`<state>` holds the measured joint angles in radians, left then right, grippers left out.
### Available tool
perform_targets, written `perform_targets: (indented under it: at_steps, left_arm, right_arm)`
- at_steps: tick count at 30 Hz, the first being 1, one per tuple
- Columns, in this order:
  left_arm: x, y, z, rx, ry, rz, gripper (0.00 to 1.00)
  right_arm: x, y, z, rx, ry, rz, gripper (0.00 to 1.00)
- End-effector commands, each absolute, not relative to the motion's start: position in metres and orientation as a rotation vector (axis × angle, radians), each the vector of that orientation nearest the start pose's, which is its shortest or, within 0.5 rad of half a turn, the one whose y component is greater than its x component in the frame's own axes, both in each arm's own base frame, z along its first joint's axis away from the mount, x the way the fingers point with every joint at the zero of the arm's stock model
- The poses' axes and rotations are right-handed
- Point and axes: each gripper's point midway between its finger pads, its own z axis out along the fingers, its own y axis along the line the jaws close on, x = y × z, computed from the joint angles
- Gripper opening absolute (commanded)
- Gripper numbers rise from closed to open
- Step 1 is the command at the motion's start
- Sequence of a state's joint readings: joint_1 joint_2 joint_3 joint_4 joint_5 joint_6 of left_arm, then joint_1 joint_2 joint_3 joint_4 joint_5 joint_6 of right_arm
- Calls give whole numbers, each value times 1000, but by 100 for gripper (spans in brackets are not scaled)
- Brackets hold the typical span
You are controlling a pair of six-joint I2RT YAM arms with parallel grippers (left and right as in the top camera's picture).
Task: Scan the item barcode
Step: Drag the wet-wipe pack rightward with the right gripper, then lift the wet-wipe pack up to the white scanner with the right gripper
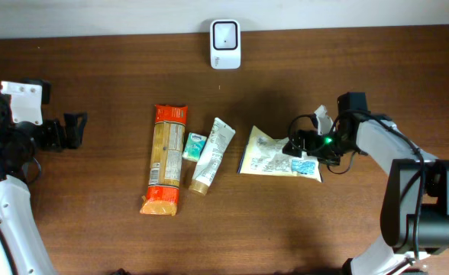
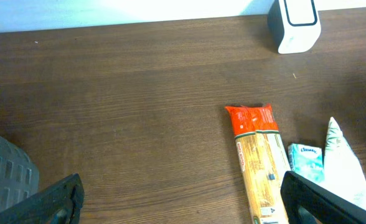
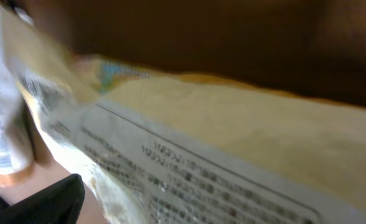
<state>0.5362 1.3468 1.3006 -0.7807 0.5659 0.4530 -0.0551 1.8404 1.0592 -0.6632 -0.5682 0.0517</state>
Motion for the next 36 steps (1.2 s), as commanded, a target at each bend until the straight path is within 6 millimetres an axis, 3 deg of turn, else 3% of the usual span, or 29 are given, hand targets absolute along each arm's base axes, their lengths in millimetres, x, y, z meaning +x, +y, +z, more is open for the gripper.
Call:
perform_targets:
  at_steps: [1,2,5,7,11,15,17,23,25,29,32,36]
  left_arm:
    - [355,103,263,184,2223,-154,99]
    - [355,103,263,184,2223,-154,99]
    - [355,103,263,184,2223,-154,99]
    - [355,103,263,184,2223,-154,99]
    - [355,103,263,184,2223,-154,99]
    - [355,103,263,184,2223,-154,99]
    - [355,103,263,184,2223,-155,99]
    - [355,103,263,184,2223,-154,99]
    - [355,103,263,184,2223,-154,99]
    - [355,103,263,184,2223,-155,99]
    - [355,103,263,184,2223,-154,99]
    - [355,103,263,184,2223,-154,99]
  right_arm:
    - [312,79,-21,171,3003,837,91]
    - [310,79,-26,174,3007,838,74]
    - [308,79,-33,174,3007,838,60]
    - [308,79,-34,174,3006,839,45]
    - [309,83,-31,173,2990,888,6]
    - [324,92,-9,161,2918,1005,4]
    - [338,88,14,150,2876,1017,4]
    - [374,88,134,-84,2685,987,4]
    - [381,95,188,-174,2563,1009,4]
    - [377,107,243,-243,2437,1103,4]
    - [370,116,269,-295,2329,1259,4]
    - [366,110,287,-267,2236,1406,4]
